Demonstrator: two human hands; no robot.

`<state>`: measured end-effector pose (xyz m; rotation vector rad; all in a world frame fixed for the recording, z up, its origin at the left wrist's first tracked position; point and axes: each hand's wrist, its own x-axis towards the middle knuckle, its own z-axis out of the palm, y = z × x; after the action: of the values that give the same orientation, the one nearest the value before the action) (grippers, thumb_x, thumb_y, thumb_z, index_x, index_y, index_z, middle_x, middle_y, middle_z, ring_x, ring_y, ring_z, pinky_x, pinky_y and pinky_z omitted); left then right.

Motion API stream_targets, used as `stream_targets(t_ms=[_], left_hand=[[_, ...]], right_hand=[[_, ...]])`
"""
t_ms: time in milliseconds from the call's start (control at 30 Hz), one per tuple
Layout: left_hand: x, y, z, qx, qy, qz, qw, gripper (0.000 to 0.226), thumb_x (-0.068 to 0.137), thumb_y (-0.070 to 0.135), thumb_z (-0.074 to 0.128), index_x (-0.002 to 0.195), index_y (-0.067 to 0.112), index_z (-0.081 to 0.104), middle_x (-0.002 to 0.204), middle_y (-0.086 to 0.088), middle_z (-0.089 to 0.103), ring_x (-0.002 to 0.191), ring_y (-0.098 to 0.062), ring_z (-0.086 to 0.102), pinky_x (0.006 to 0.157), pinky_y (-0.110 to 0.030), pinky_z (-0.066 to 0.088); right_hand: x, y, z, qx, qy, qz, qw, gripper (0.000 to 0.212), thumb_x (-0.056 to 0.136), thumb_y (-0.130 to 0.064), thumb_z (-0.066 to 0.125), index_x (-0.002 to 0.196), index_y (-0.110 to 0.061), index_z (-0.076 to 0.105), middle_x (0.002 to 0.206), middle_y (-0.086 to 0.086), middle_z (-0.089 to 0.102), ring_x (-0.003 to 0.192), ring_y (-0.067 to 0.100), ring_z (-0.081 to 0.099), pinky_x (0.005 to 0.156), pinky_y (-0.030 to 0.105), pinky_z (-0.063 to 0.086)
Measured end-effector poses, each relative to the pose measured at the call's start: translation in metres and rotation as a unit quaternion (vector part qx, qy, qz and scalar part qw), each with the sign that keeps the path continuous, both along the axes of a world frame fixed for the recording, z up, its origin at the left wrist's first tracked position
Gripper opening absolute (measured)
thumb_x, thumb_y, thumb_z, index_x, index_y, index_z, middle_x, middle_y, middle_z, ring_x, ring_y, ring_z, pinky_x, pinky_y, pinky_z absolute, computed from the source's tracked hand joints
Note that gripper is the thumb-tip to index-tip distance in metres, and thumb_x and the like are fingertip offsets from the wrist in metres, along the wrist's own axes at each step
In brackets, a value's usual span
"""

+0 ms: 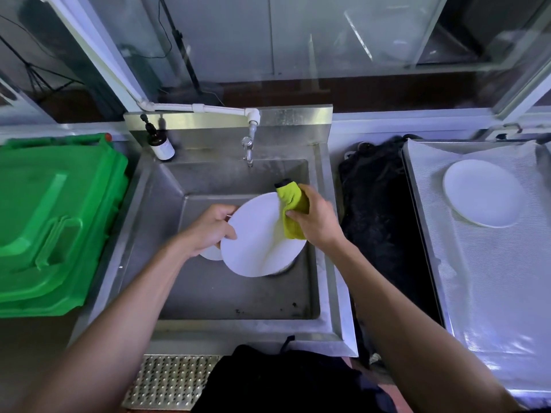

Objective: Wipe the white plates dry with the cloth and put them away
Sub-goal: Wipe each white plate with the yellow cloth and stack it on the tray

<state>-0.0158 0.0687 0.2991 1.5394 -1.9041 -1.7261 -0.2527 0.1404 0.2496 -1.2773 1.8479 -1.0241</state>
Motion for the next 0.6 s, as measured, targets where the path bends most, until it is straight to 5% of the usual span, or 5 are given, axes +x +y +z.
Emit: stream_targets(t_ms=[133, 300, 433, 500, 600], left_hand=[[-0.014, -0.004, 0.004, -0.03, -0.003, -0.017, 0.999, 0.047, 0.081, -0.02, 0.053, 0.081, 0.022, 0.074, 0.084, -0.003, 0.065, 0.078, -0.019, 0.055, 0.059, -0.023, 0.038], [-0.03, 0.003, -0.014, -0.053, 0.002, 0.044, 0.998, 0.034, 0.083, -0.015, 0.056, 0.101, 0.007, 0.073, 0.091, -0.002, 0.067, 0.084, -0.017, 0.056, 0.069, -0.028, 0.04], [-0.033, 0.015, -0.033, -0.04, 0.045, 0.18, 0.982, 0.037, 0.087, -0.004, 0.061, 0.098, 0.028, 0.075, 0.087, 0.014, 0.074, 0.091, -0.016, 0.065, 0.08, -0.034, 0.05], [-0.027, 0.021, -0.046, 0.017, 0.065, 0.249, 0.966, 0.033, 0.088, 0.004, 0.063, 0.106, 0.029, 0.073, 0.101, 0.009, 0.076, 0.105, -0.019, 0.067, 0.085, -0.039, 0.053], [-0.017, 0.034, -0.061, 0.22, 0.127, 0.34, 0.906, 0.037, 0.099, 0.037, 0.056, 0.125, 0.012, 0.065, 0.116, -0.01, 0.075, 0.105, -0.032, 0.073, 0.083, -0.046, 0.057]], right_hand=[[-0.007, 0.007, -0.001, -0.027, 0.006, -0.016, 1.0, 0.054, 0.086, -0.011, 0.073, 0.136, -0.02, 0.055, 0.123, -0.004, 0.064, 0.113, 0.018, 0.058, 0.096, 0.034, 0.048], [-0.008, 0.018, 0.0, -0.108, 0.039, -0.051, 0.992, 0.043, 0.086, -0.003, 0.064, 0.117, -0.031, 0.054, 0.108, -0.011, 0.056, 0.104, 0.018, 0.055, 0.086, 0.039, 0.049], [-0.01, 0.022, 0.0, -0.166, 0.092, -0.069, 0.979, 0.038, 0.084, -0.002, 0.059, 0.115, -0.024, 0.053, 0.105, -0.009, 0.05, 0.101, 0.023, 0.051, 0.084, 0.048, 0.049], [-0.012, 0.024, 0.0, -0.189, 0.1, -0.088, 0.973, 0.039, 0.084, 0.0, 0.056, 0.114, -0.024, 0.05, 0.103, -0.011, 0.048, 0.098, 0.023, 0.048, 0.082, 0.051, 0.048], [-0.013, 0.025, 0.0, -0.204, 0.107, -0.116, 0.966, 0.042, 0.082, 0.007, 0.055, 0.113, -0.021, 0.052, 0.101, -0.012, 0.045, 0.095, 0.022, 0.045, 0.079, 0.053, 0.047]])
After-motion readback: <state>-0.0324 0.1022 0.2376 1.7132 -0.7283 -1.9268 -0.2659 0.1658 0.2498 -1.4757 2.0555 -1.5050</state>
